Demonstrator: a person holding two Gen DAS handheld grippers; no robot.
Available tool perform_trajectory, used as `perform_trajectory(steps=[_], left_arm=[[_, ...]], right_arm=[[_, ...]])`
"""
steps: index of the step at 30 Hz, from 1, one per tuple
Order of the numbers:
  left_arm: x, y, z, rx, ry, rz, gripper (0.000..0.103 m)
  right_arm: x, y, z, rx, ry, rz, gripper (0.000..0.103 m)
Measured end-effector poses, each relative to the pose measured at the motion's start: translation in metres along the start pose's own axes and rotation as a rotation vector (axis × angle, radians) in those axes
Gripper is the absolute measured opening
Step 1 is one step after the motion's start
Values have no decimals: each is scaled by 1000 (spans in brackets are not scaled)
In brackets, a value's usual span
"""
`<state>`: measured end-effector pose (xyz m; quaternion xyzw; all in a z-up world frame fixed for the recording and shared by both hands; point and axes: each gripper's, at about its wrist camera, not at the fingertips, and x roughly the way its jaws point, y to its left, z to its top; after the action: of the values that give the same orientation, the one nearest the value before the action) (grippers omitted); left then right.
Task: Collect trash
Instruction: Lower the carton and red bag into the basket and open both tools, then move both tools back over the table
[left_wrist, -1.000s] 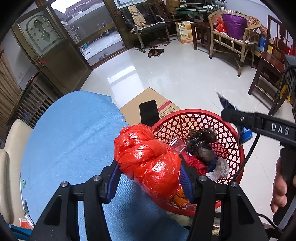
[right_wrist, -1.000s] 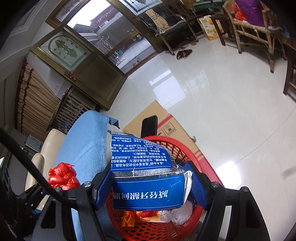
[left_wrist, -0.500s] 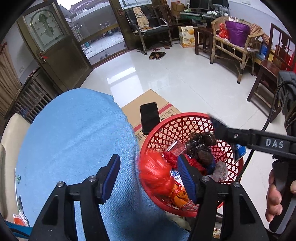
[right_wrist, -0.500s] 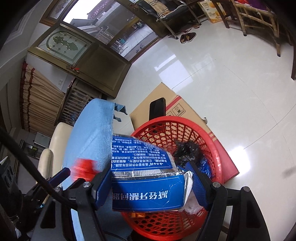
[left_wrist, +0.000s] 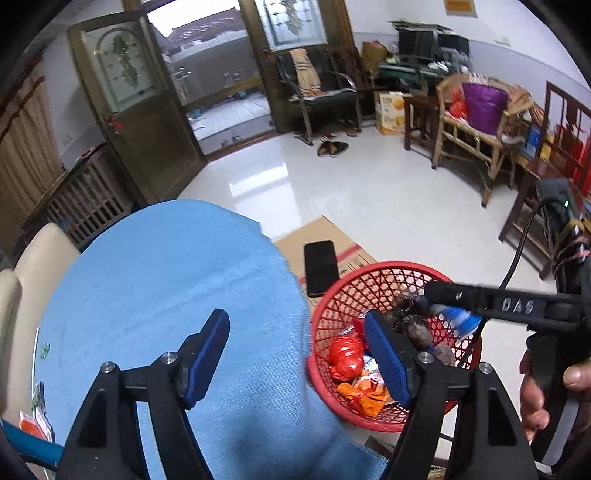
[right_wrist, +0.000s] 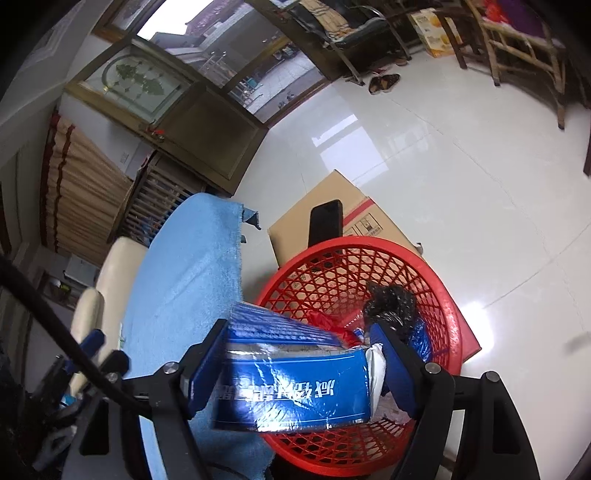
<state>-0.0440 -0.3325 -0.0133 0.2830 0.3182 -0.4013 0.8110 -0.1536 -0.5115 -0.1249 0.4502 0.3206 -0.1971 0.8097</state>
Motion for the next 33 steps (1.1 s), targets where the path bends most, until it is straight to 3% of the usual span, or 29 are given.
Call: perform_trajectory(steps=[7,13,17,20,26,33], left_arm=[[-29,36,-17,-78,-27,59,76],[-78,95,-48,-230,-63,164,76],[-114,138,-78,-349,-90,300,76],[-134,163,-101,-416,-95,354,77],[-160,193,-140,-511,-97,427,77],[-168,206,-163,-555,-102,451,77]], right_arm=[[1,37,-9,-105,-11,-59,83],[-18,133,-25,-383,-105,-38,83],[-4,197,-57,-520,-60,9,83],[3,240,-89,-642,-42,31,83],[-5,297,-141,-812,-72,82,83],[-17,327,-165,-874,-100,92,83]])
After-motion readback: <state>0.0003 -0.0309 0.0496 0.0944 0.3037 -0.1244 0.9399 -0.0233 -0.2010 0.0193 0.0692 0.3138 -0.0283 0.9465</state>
